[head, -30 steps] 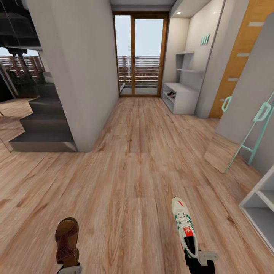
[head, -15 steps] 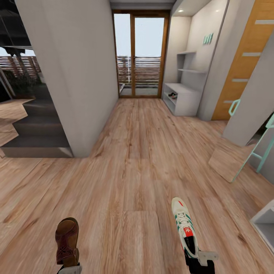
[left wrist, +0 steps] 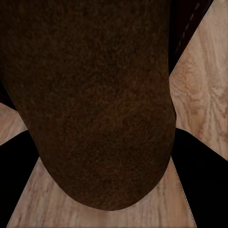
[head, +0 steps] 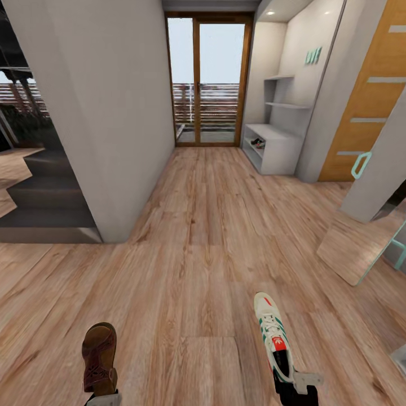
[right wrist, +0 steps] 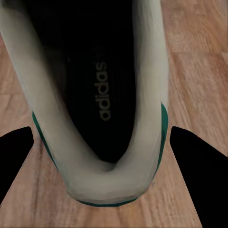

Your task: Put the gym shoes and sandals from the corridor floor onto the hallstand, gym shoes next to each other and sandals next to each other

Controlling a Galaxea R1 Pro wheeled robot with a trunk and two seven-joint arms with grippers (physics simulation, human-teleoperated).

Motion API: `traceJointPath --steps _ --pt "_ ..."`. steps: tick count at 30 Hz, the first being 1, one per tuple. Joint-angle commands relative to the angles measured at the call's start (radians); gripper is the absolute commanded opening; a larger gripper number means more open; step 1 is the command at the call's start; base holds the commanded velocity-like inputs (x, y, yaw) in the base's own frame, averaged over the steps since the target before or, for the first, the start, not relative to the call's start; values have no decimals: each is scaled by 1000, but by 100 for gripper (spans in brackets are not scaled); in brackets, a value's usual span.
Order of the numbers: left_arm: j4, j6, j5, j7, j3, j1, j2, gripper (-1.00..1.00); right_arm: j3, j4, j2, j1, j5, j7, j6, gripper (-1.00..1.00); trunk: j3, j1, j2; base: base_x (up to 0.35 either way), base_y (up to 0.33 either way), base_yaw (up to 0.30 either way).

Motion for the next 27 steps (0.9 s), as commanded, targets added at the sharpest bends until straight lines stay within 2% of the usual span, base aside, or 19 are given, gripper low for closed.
traceJointPath --steps 1,27 --pt "0 -3 -2 -9 9 -1 0 -100 9 0 -1 -1 -10 -4 -3 -100 -1 0 0 337 0 0" --pt "-1 -3 -2 -9 9 -1 0 -100 9 0 -1 -1 -10 -4 -3 -100 -1 0 0 337 0 0"
